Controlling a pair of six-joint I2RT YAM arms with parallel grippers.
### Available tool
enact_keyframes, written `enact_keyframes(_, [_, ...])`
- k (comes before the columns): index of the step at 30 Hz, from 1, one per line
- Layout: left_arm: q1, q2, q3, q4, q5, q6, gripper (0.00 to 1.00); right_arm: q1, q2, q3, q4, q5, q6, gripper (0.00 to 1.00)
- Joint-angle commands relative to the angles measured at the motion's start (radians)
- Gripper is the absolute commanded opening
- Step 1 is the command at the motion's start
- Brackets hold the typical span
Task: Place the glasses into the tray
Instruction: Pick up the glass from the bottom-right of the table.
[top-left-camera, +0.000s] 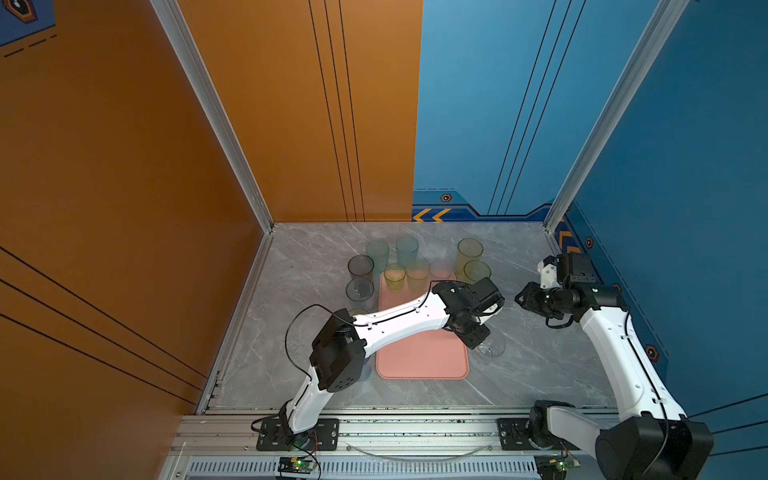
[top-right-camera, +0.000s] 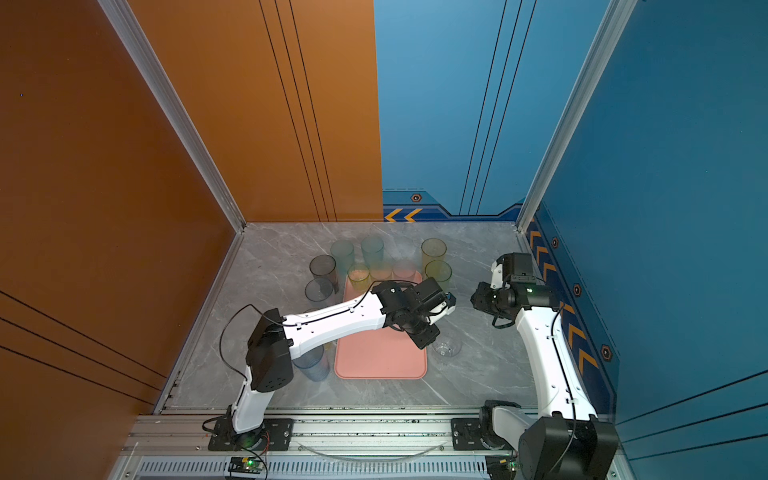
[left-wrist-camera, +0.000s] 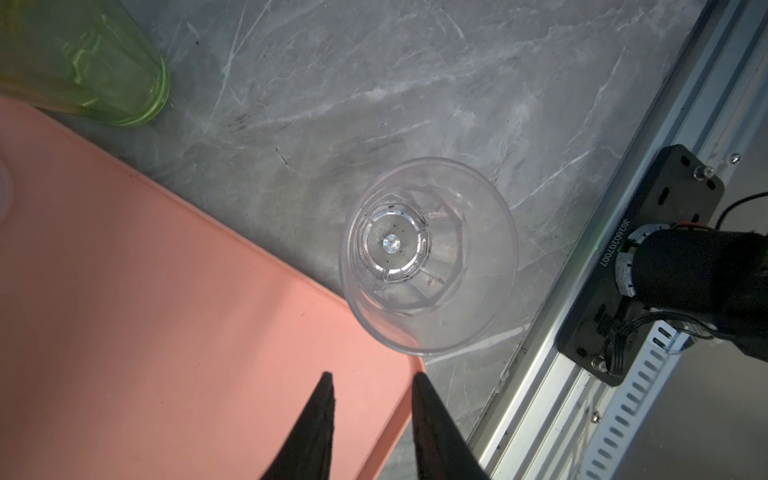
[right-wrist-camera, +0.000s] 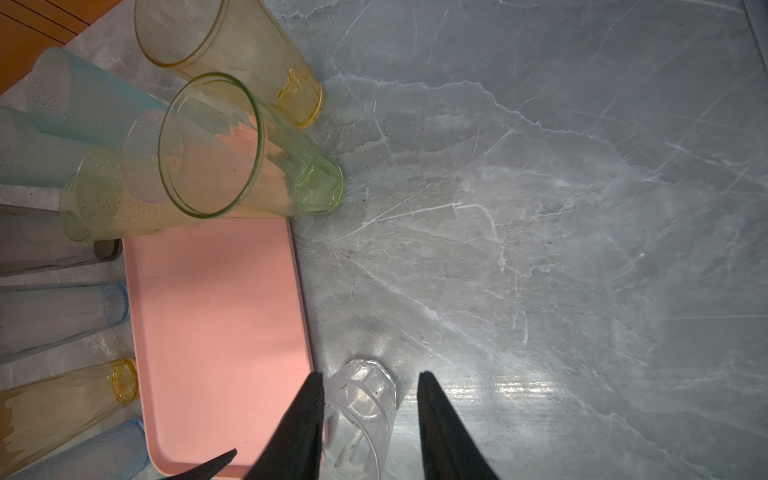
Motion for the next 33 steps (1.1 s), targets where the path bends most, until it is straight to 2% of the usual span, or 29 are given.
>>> enact_keyframes(1, [-0.016,0.036,0.047,-0.019,-0.032,-0.011,0.3,-0.01,-0.021,0.005,0.01,-0.02,-0.023,0.36])
enact_keyframes(5, [-0.017,0.062,0.074,-0.02,-0.05,-0.01,0.27,-0.011,-0.031,0.006,0.012,-0.027,-0.025,0.36])
enact_keyframes(29, [-0.014,0.204,0.246,-0.117,-0.111,0.049,0.26,-0.013,-0.06,0.012,0.022,-0.056,-0.033,0.36])
enact_keyframes(33, [-0.013,0.211,0.25,-0.121,-0.097,0.053,0.21,-0.013,-0.065,0.01,0.023,-0.057,-0.032,0.36])
